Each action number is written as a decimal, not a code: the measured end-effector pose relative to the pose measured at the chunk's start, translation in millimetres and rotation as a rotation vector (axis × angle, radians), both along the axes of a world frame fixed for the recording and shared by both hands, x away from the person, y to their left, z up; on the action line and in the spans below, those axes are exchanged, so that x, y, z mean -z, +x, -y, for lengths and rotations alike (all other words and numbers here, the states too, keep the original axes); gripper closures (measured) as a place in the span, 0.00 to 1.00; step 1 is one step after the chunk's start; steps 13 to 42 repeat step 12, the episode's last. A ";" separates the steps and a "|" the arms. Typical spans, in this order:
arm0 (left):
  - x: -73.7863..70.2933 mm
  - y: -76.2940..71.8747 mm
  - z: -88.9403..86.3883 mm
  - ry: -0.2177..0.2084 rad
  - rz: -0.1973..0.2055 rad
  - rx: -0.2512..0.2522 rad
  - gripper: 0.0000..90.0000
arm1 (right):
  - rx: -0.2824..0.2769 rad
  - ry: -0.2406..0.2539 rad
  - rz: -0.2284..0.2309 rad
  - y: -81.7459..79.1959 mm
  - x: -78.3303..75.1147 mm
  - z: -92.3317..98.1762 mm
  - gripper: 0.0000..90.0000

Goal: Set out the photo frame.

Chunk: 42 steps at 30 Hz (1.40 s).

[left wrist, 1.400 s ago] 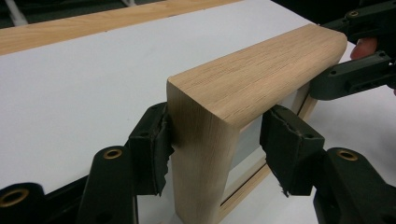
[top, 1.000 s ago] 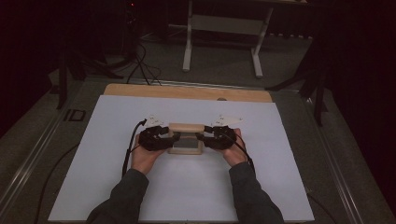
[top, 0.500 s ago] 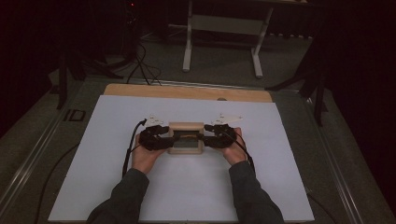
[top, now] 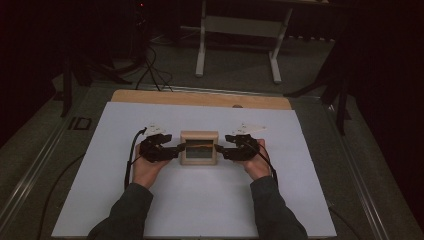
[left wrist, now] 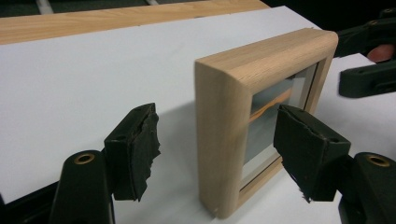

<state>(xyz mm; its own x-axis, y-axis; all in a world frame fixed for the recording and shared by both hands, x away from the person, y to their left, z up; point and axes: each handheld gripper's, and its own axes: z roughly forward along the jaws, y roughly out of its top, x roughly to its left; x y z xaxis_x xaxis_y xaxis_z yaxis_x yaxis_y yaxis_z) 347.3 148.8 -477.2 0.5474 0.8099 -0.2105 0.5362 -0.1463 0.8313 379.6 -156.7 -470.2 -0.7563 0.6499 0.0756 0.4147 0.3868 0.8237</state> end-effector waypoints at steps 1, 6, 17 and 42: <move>0.0 0.0 0.0 0.000 0.000 0.000 0.34 | 0.000 0.000 0.000 0.0 0.0 0.0 0.43; 0.7 -9.0 -17.0 0.031 -0.005 -0.024 0.33 | 0.019 -0.001 0.009 -7.2 -5.0 12.6 0.40; 4.2 -21.0 -34.3 0.081 -0.008 -0.055 0.32 | 0.048 -0.028 0.007 -15.8 -2.1 32.6 0.36; 4.2 -21.0 -34.3 0.081 -0.008 -0.055 0.32 | 0.048 -0.028 0.007 -15.8 -2.1 32.6 0.36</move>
